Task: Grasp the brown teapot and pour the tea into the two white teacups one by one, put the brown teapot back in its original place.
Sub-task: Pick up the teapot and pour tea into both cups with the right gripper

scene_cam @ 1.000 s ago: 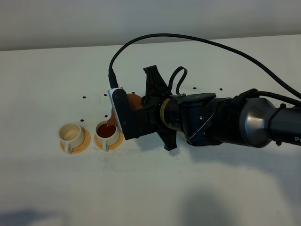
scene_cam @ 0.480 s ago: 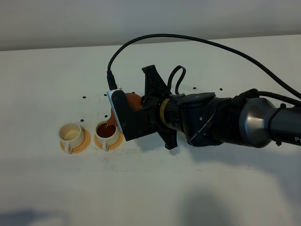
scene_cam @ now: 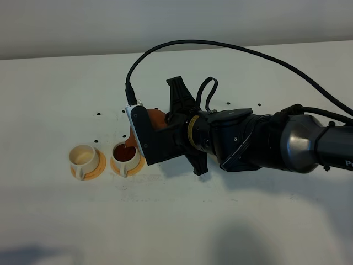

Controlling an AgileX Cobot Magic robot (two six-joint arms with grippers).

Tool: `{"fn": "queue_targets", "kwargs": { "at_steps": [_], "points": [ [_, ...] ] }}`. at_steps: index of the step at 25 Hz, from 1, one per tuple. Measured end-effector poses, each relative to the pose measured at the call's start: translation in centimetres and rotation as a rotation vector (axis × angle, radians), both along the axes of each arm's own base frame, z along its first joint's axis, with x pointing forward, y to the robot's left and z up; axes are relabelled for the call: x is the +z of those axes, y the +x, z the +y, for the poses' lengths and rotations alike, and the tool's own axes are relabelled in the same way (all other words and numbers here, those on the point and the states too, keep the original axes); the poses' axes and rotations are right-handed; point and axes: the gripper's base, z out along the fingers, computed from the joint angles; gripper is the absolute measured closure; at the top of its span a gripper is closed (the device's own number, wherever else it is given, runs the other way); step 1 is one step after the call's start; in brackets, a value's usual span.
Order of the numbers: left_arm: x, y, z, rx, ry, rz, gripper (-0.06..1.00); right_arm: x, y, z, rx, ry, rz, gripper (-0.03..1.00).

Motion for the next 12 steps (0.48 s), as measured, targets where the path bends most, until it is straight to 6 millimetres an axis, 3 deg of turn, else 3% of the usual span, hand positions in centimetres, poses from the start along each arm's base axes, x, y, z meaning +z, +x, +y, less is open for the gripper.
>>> {"fn": "queue_targets", "kwargs": {
  "at_steps": [12],
  "points": [
    [0.0, 0.0, 0.0, 0.0, -0.001, 0.0, 0.62, -0.15, -0.14, 0.0, -0.052, 0.052, 0.052, 0.86]
  ]
}}
